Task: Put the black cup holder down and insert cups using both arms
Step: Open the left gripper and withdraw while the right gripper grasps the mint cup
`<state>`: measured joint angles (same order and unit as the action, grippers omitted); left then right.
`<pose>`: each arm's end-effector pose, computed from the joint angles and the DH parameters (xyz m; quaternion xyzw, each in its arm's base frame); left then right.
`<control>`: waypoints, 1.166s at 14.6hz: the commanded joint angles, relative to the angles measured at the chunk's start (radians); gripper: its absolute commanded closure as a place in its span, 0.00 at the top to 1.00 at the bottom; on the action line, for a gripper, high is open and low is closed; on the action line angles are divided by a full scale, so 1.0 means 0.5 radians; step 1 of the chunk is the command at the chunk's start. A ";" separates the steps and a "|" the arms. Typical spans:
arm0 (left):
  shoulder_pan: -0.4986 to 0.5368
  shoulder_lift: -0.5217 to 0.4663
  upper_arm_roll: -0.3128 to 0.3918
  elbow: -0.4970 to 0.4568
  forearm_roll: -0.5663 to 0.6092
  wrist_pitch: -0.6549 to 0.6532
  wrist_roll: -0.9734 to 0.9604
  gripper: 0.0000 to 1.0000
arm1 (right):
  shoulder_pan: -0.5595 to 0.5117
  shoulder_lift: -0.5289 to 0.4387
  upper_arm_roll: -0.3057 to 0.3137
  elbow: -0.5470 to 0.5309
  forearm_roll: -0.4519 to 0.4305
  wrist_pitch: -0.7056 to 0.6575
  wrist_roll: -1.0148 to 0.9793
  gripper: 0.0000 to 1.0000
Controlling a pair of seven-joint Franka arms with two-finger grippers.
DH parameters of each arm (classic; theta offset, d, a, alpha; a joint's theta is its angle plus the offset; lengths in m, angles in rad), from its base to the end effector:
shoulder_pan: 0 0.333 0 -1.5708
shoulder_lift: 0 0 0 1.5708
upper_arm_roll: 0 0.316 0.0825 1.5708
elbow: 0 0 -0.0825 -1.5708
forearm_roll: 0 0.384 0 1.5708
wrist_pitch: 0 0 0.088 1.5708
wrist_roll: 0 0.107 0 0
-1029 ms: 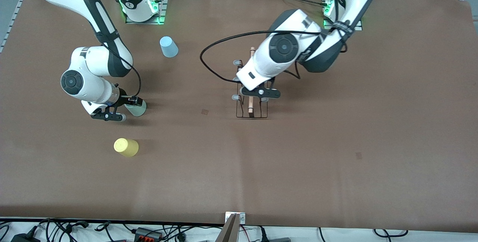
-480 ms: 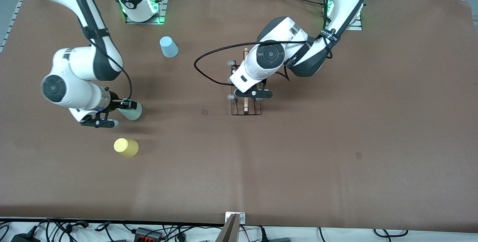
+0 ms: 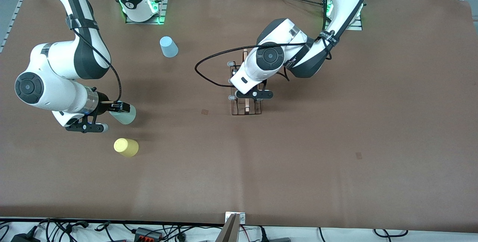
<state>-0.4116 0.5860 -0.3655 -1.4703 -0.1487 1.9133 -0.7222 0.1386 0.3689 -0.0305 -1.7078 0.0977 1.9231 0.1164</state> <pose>0.5166 -0.4631 0.3500 0.9839 0.0241 -0.1541 0.0869 0.6329 0.0772 0.3652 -0.9960 0.0238 0.0804 0.0300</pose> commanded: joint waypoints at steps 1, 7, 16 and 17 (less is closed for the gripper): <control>-0.020 -0.006 0.013 -0.008 -0.006 0.024 -0.028 0.01 | 0.008 0.008 0.009 0.041 0.019 -0.060 -0.012 0.28; -0.048 -0.003 0.013 -0.026 -0.006 0.018 -0.025 0.32 | 0.054 -0.004 0.009 0.041 0.004 -0.063 0.003 0.27; 0.148 -0.144 0.013 0.011 -0.006 -0.381 0.036 0.72 | 0.109 -0.023 0.012 0.068 0.026 -0.109 0.010 0.27; 0.209 -0.169 0.007 0.014 -0.006 -0.430 0.057 0.72 | 0.109 -0.023 0.012 0.078 0.029 -0.118 0.007 0.27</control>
<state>-0.3664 0.5515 -0.3592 -1.4552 -0.1487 1.7608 -0.7206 0.1820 0.3690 -0.0248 -1.6887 0.0978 1.8975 0.1163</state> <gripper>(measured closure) 0.278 0.335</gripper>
